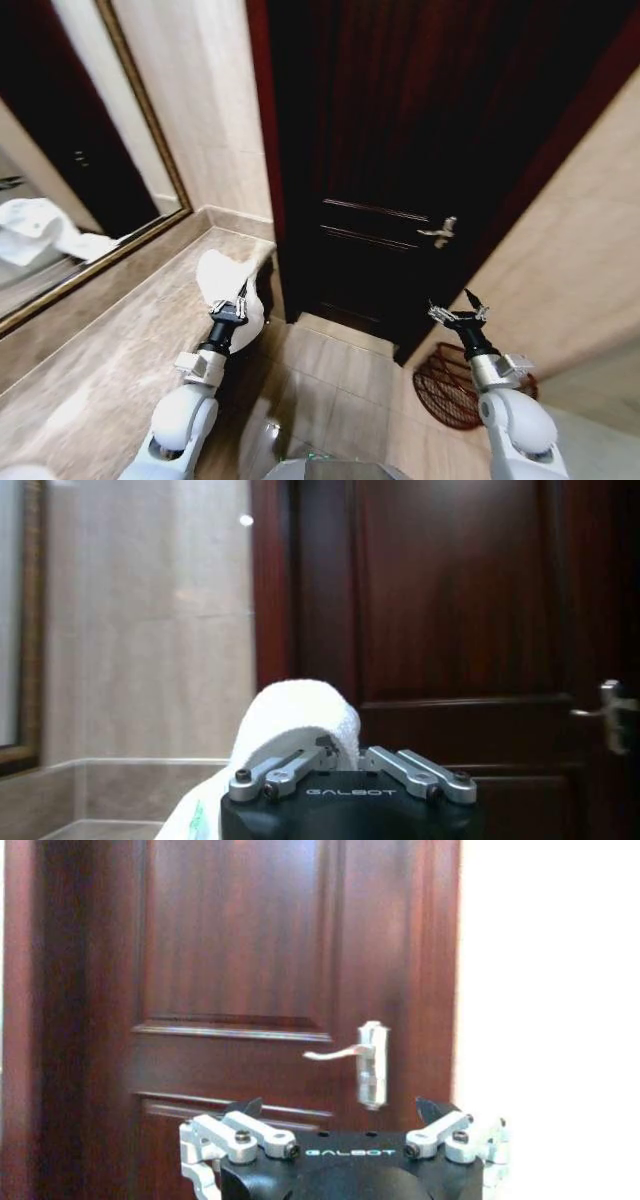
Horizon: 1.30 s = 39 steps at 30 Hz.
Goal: Discard the used towel into the hamper.
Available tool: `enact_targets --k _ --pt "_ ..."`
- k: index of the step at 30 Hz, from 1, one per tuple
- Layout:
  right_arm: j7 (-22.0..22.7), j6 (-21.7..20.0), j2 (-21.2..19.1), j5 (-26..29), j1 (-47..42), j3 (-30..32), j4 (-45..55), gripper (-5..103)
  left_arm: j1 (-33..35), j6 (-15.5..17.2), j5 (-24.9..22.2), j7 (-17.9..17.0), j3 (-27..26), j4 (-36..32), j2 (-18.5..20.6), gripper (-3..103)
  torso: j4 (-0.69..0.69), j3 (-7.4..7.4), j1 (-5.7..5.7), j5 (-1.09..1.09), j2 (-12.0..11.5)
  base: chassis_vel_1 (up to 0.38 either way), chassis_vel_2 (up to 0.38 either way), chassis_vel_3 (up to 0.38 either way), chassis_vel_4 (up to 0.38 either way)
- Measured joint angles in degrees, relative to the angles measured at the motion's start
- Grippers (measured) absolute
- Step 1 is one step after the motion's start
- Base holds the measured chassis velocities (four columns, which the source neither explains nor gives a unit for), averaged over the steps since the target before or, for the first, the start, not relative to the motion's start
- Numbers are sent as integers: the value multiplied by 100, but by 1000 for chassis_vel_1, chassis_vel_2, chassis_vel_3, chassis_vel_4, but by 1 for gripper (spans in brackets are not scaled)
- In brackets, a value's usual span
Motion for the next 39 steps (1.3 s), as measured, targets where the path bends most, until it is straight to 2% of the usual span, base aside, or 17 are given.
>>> enact_targets --k 28,39 --pt "66 216 40 67 -235 175 33 100 44 -106 47 183 10 122 4 3 -1 0 0 -1 -1 -88 -147 -145 -91" --pt "149 106 104 64 -256 172 172 100 58 -101 57 258 111 179 -30 3 0 -1 0 -2 0 -10 -39 -33 -11"
